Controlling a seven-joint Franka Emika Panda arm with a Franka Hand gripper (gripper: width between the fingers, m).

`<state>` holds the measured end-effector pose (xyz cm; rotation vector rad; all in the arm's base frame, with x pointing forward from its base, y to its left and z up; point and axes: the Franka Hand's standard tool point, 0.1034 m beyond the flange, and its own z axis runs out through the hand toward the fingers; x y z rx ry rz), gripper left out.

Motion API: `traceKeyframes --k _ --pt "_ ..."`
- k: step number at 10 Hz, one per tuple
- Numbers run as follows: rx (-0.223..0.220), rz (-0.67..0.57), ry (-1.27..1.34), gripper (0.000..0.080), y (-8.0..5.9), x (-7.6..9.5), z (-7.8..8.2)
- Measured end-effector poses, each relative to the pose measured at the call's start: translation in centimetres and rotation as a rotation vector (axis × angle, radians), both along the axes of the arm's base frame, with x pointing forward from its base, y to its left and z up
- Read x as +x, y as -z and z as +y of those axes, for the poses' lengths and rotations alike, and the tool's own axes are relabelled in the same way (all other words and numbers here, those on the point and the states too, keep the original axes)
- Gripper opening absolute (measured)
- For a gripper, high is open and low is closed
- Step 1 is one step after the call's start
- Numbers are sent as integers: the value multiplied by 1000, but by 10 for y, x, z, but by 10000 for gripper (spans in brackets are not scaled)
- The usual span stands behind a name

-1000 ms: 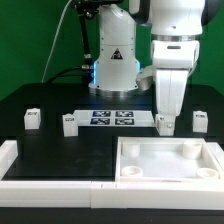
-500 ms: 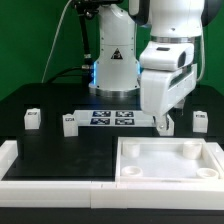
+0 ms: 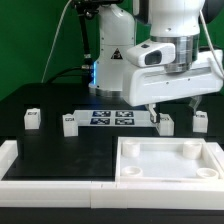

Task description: Assemble one leg

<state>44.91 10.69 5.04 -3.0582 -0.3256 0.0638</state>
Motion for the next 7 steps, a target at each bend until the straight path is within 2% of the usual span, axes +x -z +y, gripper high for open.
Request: traceKeyframes --k 4,7 --pt "2 36 413 649 0 -7 25" --pt "3 43 483 649 0 -7 26"
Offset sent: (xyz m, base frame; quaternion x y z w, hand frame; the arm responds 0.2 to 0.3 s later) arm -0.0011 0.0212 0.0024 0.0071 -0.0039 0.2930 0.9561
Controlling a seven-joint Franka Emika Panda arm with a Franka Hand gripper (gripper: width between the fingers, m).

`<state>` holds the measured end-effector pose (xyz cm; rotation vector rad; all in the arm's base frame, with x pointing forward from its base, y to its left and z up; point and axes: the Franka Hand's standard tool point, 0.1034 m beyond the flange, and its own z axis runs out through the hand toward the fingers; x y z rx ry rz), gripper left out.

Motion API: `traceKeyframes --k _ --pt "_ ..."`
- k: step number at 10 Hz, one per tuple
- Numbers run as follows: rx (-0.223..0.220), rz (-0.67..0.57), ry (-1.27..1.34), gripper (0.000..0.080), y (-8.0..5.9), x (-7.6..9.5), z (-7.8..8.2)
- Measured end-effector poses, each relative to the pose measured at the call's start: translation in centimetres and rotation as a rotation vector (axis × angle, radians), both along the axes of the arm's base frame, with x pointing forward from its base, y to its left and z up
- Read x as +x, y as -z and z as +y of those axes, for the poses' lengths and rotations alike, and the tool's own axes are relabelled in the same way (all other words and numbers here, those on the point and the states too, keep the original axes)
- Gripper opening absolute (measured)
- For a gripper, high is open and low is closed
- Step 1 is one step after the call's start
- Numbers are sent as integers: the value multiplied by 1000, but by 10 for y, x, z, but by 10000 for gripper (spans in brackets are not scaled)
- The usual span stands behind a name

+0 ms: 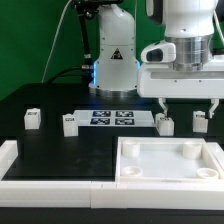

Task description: Assemble one leg

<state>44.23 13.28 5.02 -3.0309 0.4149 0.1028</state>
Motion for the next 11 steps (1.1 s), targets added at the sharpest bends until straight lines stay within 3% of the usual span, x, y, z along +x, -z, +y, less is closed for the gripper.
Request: traceKeyframes --k 2,5,9,11 --pt "0 1 -1 649 0 -1 1" --pt "-2 6 -8 649 8 -28 42" --pt "-4 30 -59 649 10 -34 38" --pt "0 141 -92 649 10 -37 32"
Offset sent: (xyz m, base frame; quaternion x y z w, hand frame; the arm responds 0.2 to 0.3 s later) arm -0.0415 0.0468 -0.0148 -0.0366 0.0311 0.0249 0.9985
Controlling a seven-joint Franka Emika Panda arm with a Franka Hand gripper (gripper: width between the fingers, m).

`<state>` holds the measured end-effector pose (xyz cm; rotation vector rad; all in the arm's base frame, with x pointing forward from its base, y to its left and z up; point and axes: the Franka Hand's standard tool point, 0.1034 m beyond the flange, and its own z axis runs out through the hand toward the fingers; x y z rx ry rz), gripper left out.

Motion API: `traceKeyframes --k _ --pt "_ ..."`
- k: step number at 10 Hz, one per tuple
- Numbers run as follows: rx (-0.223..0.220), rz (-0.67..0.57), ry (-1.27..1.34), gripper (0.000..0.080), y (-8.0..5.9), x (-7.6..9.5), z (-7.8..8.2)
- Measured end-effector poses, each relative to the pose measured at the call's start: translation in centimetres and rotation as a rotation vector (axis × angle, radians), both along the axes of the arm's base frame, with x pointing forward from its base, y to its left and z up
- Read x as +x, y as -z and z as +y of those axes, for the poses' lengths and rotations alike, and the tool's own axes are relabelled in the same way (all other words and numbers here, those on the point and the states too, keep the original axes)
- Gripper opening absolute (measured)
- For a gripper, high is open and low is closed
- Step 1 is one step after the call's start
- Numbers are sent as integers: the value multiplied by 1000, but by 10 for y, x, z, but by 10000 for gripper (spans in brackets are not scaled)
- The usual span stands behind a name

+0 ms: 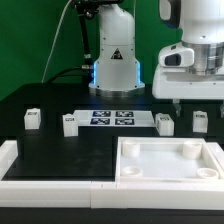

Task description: Assemble one leg

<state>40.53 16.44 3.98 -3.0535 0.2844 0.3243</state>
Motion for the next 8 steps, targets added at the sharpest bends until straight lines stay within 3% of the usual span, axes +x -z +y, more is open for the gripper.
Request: traceKeyframes --k 2,4,6,8 --pt "15 188 -17 649 0 -1 -5" --pt "20 352 -43 649 2 -12 -1" --pt "48 480 -54 649 2 -12 3" --pt "122 661 -86 649 3 -22 3"
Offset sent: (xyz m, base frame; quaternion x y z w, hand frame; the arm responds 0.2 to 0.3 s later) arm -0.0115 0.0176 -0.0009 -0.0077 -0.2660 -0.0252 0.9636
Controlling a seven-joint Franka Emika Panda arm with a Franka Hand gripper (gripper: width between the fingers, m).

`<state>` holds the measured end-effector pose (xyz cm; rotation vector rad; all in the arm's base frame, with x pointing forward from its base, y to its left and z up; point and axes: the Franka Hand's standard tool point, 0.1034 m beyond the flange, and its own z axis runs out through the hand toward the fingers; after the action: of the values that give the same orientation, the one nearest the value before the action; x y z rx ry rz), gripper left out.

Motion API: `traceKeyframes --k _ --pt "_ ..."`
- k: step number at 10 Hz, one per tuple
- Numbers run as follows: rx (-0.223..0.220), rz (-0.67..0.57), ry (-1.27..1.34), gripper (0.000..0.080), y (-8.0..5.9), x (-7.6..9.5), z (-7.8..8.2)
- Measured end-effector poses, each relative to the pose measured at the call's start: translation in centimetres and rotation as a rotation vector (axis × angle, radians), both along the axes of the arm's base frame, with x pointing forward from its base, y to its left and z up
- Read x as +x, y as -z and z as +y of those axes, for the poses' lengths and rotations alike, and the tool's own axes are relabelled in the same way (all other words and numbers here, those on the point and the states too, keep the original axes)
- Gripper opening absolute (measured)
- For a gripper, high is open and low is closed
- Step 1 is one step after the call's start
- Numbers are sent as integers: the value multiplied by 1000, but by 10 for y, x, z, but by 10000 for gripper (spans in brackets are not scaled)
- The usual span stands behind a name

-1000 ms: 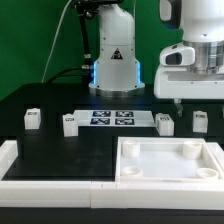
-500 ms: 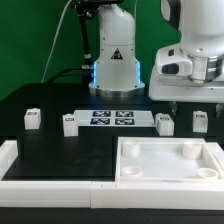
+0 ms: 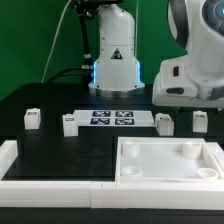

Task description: Assemble one leg

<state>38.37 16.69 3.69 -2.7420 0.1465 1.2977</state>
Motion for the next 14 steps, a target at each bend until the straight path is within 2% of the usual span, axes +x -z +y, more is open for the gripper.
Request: traceKeyframes --k 4,5,7,12,14 --pt "4 24 2 649 4 4 1" --pt "-12 26 8 649 5 0 5" --pt "-15 38 -8 649 9 -7 12" --pt "-19 53 -17 649 21 -19 14" --pt "-19 53 -20 649 21 -19 15"
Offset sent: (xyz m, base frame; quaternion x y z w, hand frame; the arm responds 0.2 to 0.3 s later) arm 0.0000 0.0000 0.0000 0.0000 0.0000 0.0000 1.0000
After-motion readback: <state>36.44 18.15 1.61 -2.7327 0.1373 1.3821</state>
